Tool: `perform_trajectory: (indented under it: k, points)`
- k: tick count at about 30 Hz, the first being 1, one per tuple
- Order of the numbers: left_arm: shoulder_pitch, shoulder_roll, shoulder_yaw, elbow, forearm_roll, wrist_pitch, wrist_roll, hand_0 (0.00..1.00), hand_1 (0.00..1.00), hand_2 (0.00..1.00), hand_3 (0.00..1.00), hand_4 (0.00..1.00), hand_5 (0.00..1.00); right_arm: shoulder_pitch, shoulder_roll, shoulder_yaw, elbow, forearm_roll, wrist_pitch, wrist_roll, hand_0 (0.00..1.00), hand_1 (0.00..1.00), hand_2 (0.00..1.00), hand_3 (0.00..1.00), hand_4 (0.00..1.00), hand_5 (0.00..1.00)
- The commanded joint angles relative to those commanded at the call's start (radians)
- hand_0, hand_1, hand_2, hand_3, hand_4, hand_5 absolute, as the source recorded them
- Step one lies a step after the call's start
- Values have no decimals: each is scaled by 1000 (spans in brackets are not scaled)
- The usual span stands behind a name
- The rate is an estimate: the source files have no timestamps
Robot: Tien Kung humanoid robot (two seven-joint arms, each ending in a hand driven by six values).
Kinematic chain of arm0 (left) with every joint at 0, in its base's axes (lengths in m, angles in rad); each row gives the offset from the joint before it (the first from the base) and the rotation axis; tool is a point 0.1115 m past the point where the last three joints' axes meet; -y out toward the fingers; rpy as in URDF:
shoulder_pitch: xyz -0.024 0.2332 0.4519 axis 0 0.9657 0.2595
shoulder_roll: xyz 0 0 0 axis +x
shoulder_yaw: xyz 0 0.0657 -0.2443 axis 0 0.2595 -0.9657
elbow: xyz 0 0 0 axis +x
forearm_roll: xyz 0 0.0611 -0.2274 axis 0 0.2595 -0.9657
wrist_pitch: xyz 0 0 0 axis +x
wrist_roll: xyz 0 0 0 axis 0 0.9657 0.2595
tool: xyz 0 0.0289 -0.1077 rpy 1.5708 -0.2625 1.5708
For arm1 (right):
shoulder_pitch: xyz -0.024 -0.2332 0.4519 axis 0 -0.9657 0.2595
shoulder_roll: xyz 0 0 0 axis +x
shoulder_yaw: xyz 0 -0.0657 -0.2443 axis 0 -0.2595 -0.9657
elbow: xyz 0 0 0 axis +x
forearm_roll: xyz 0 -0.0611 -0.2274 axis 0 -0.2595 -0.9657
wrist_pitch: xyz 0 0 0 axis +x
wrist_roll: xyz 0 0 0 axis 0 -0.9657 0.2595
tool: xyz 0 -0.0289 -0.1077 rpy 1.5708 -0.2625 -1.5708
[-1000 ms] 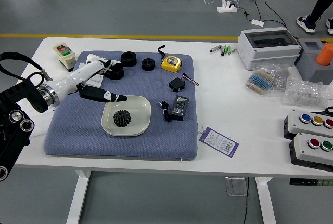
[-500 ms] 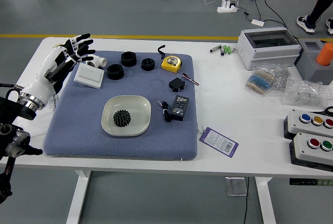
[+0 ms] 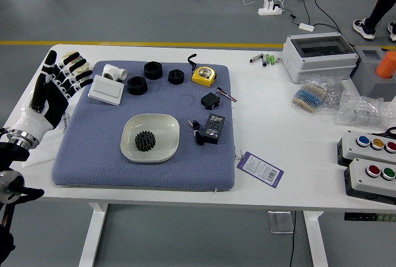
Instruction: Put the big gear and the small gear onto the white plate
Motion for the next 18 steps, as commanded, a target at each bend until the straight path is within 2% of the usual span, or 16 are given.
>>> perform_trajectory:
  k: [11, 18]
  points:
    - [66, -28, -82, -19, -39, -24, 16, 817, 812, 913, 865, 975, 960, 0, 2, 1, -1, -2, 1, -1, 662, 673, 743, 572, 793, 681]
    - [68, -41, -98, -10, -27, -35, 16, 816, 813, 913, 863, 973, 964, 0, 3, 4, -1, -1, 3, 0, 661, 674, 743, 572, 793, 681]
